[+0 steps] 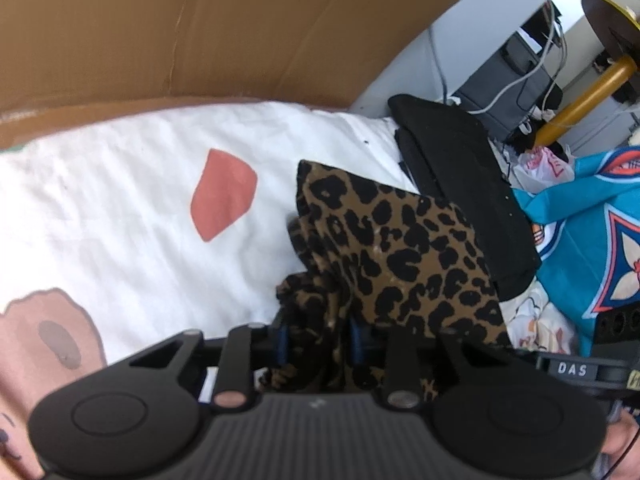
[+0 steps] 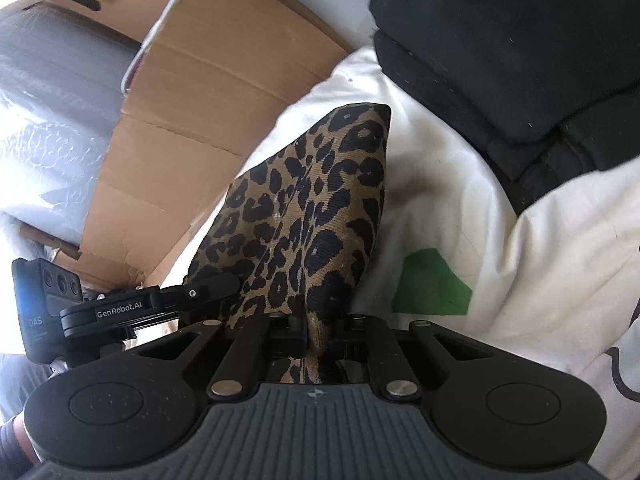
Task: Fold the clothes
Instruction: 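Lift the folded pants off the sheet with both grippers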
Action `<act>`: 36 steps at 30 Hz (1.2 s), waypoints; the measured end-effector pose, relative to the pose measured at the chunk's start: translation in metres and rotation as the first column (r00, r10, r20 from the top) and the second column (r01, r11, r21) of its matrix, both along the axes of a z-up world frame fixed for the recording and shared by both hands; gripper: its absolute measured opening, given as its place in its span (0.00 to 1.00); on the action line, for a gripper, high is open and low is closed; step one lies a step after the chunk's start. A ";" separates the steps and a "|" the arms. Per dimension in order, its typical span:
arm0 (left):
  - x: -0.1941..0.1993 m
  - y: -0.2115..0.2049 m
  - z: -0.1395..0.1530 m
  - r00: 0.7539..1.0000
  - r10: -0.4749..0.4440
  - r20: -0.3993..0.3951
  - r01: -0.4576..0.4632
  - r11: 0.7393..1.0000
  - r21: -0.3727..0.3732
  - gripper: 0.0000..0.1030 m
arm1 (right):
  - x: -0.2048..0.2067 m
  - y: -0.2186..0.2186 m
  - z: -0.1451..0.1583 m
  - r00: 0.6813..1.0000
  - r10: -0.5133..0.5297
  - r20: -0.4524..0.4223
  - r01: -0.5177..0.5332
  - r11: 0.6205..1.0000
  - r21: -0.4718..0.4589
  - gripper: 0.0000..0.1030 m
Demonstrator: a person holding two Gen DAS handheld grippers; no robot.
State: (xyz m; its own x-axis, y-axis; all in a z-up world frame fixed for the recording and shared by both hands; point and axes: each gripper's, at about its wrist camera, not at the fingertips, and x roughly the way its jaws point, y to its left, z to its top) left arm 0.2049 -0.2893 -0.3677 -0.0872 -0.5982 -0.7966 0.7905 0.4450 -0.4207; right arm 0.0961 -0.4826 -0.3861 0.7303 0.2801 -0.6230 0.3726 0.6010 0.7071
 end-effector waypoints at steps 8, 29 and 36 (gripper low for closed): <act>-0.009 0.019 0.028 1.000 0.029 0.011 -0.028 0.999 -0.036 0.27 | -0.007 0.006 0.025 0.999 0.022 0.041 -0.020 0.999 -0.046 0.06; -0.035 0.045 0.134 0.996 0.057 0.068 -0.049 0.992 -0.117 0.25 | -0.018 0.015 0.143 0.989 0.064 0.130 -0.041 0.983 -0.177 0.05; -0.049 0.047 0.207 0.990 0.080 0.120 -0.056 0.981 -0.187 0.25 | -0.026 0.012 0.210 0.980 0.045 0.195 0.001 0.973 -0.232 0.05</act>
